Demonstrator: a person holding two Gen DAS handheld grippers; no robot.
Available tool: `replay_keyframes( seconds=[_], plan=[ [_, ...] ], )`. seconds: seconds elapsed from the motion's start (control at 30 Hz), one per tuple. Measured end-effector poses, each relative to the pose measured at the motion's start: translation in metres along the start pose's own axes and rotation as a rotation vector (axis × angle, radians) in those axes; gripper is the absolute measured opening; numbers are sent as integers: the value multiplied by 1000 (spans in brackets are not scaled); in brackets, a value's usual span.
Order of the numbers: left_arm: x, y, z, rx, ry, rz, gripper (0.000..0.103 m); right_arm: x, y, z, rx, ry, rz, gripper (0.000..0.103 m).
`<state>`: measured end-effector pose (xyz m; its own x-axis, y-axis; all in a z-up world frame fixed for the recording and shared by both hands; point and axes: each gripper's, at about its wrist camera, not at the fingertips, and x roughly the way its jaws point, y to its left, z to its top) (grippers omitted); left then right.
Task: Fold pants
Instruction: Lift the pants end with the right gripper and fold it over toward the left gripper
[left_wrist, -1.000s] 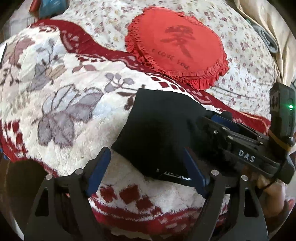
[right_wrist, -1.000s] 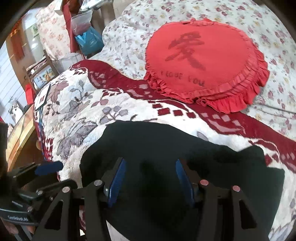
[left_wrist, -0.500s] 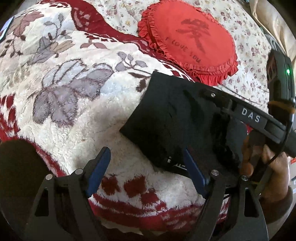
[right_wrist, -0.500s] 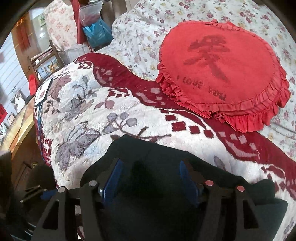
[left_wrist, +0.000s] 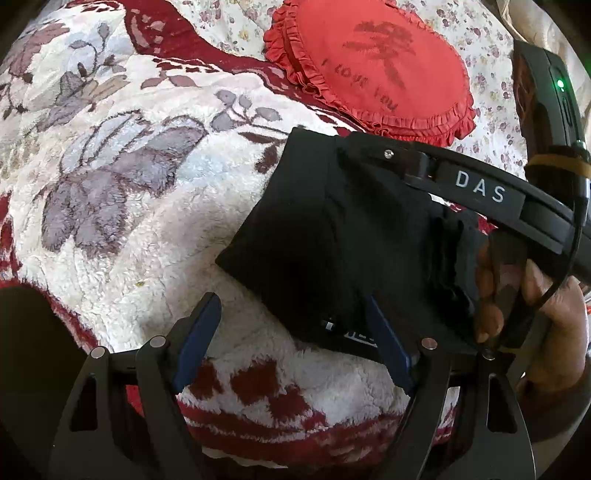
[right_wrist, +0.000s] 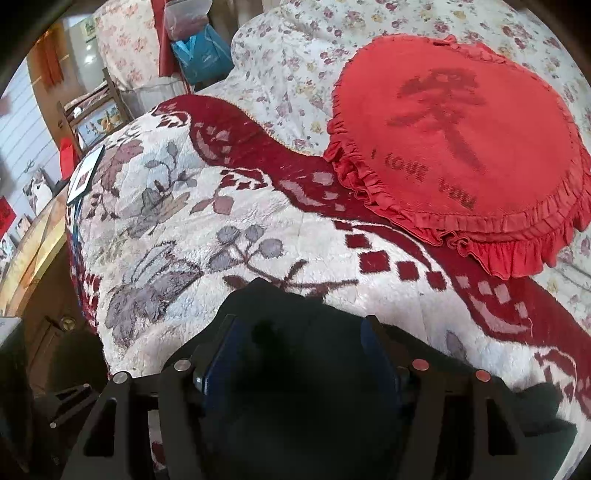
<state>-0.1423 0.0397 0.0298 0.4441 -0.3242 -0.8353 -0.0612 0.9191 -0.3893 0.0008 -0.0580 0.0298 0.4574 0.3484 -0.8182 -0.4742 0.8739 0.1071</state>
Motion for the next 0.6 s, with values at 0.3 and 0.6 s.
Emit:
replay_keyframes(
  seconds=[0.3, 0.6],
  plan=[
    [6, -2, 6, 2, 4, -3, 81, 14, -2, 7, -12, 23, 16, 66],
    [14, 2, 14, -50, -18, -80, 87, 35, -7, 7, -17, 46, 92, 55]
  ],
)
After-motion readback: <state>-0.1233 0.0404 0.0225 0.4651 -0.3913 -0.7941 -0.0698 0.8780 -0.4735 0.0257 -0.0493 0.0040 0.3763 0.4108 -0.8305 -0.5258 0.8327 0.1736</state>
